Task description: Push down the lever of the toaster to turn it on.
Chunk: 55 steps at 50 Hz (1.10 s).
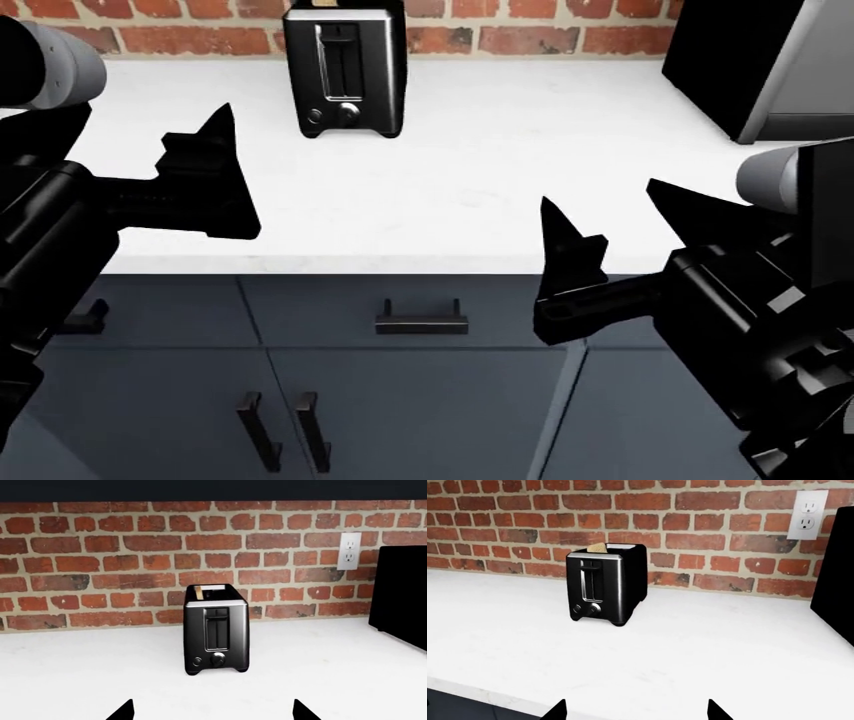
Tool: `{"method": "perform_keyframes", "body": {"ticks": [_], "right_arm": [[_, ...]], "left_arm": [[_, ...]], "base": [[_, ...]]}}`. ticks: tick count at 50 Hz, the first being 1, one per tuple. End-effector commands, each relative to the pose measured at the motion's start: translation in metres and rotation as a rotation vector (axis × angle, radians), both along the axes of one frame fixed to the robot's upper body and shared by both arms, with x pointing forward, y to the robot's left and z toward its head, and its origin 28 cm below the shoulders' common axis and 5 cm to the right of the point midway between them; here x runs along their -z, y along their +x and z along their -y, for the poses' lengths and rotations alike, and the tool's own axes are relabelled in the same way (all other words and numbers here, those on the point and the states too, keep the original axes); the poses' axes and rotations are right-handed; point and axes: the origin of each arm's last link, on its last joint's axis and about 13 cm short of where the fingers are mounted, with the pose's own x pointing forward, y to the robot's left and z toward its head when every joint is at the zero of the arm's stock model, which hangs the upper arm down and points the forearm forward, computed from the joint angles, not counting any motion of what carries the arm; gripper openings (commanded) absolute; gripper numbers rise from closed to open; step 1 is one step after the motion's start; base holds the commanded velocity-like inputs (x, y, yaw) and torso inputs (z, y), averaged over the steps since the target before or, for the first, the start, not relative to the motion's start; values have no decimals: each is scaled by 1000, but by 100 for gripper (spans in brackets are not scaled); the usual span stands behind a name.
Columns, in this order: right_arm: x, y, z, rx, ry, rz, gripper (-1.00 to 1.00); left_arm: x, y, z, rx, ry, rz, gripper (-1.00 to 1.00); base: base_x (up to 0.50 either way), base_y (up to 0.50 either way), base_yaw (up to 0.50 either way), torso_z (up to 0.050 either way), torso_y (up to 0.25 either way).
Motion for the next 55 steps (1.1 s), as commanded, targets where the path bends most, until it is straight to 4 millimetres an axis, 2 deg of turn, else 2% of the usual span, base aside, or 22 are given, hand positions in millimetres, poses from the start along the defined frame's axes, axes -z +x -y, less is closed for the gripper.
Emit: {"method": "perform_keyframes", "body": {"ticks": [1, 15, 21, 30, 33, 44, 55], "right_arm": [[0, 1, -2, -9, -9, -2, 100], [0, 2, -2, -15, 9, -7, 100], [1, 2, -2, -15, 15, -11, 100], [4, 2, -2, -14, 14, -11, 100], [4, 2, -2, -14, 10, -9, 100], [4, 2, -2, -4, 9, -2, 100], [8, 6, -2, 39, 29, -27, 100]], "left_arm": [[-2, 1, 0, 0, 1, 7, 100], [5, 3, 2, -2, 0, 9, 100], [0, 0, 0, 0, 2, 10, 100], [7, -7, -6, -1, 2, 12, 100], [0, -3, -2, -2, 2, 13, 100], [-4, -2, -1, -1, 4, 19, 100], [-1, 1, -1, -7, 10, 26, 100]], "base": [[102, 500, 0, 0, 0], [150, 478, 0, 0, 0], [329, 190, 0, 0, 0], [347, 135, 0, 0, 0], [312, 447, 0, 0, 0], [297, 490, 0, 0, 1], [18, 15, 0, 0, 0]]}}
